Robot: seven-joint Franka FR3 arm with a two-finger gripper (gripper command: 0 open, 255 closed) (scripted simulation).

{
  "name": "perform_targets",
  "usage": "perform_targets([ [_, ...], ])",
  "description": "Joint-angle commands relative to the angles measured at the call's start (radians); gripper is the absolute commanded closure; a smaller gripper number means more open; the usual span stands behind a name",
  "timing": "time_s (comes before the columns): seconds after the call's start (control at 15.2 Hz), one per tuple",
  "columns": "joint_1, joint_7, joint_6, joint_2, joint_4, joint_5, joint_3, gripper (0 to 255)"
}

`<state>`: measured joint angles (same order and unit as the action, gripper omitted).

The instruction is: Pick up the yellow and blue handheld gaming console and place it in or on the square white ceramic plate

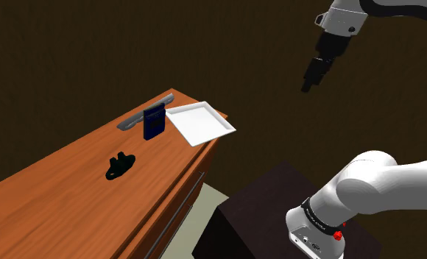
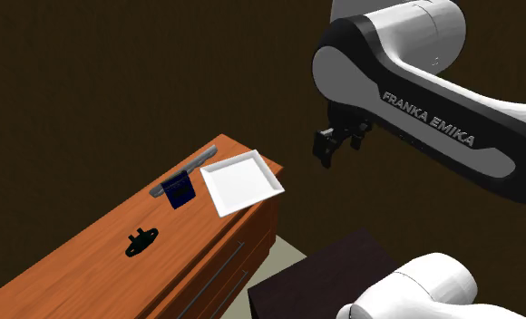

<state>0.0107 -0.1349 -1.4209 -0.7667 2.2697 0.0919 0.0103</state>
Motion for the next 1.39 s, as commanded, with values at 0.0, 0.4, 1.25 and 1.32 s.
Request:
perform_targets([
  [0.0, 0.0, 0.0, 0.0, 0.0, 0.0, 0.0, 0.0, 0],
  [0.4, 0.002, 0.239, -0.109, 0.065, 0.04, -0.103, 0.131, 0],
  [1.25, 0.039, 0.744, -0.37, 0.404, -0.07, -0.189, 0.402, 0],
  [1.32, 0.043, 0.784, -0.387, 0.439, -0.089, -0.182, 0.421, 0],
])
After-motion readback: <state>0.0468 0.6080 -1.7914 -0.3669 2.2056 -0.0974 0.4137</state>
